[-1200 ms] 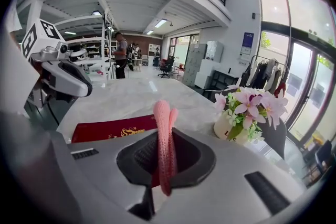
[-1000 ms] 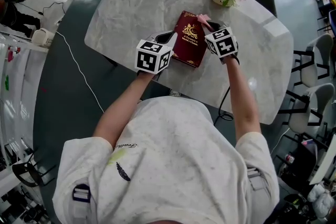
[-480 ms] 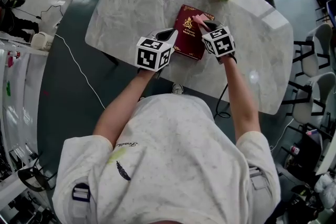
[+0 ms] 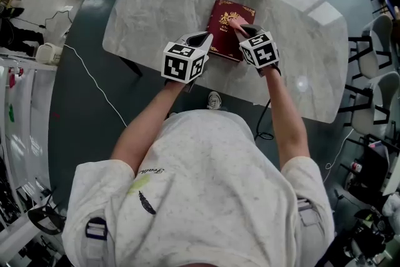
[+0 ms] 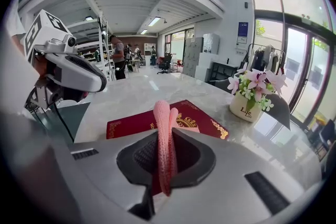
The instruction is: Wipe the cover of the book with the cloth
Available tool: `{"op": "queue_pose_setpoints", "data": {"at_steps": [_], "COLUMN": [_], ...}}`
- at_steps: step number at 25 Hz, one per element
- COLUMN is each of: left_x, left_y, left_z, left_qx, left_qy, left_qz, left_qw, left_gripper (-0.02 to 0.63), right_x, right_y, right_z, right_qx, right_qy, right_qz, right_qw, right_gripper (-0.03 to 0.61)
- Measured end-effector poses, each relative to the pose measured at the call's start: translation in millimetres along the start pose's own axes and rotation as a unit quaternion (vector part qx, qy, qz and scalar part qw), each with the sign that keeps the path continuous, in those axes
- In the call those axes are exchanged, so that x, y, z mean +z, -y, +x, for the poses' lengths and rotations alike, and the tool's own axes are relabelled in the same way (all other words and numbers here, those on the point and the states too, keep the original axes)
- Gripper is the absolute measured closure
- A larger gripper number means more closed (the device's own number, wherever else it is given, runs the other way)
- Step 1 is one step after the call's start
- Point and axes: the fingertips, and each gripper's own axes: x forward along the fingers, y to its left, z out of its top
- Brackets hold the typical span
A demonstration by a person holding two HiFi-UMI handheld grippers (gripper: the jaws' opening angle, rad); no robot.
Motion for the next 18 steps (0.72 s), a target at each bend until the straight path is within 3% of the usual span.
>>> {"op": "queue_pose_setpoints", "data": {"at_steps": [18], "left_x": [-23.4], "left_y": [12.5], "left_z": [-31.0], "left_qx": [-0.037], "left_qy": [-0.013], "left_qz": [0.016], "left_qw": [0.9991], "left_gripper": [0.606], "right_x": [-22.1], "right_y": [-47.1], "right_z": [-22.8], "right_qx": [-0.025], "right_qy": [-0.006], "right_qz": [0.031], "right_qw": [0.999], "right_gripper": [0.563]}}
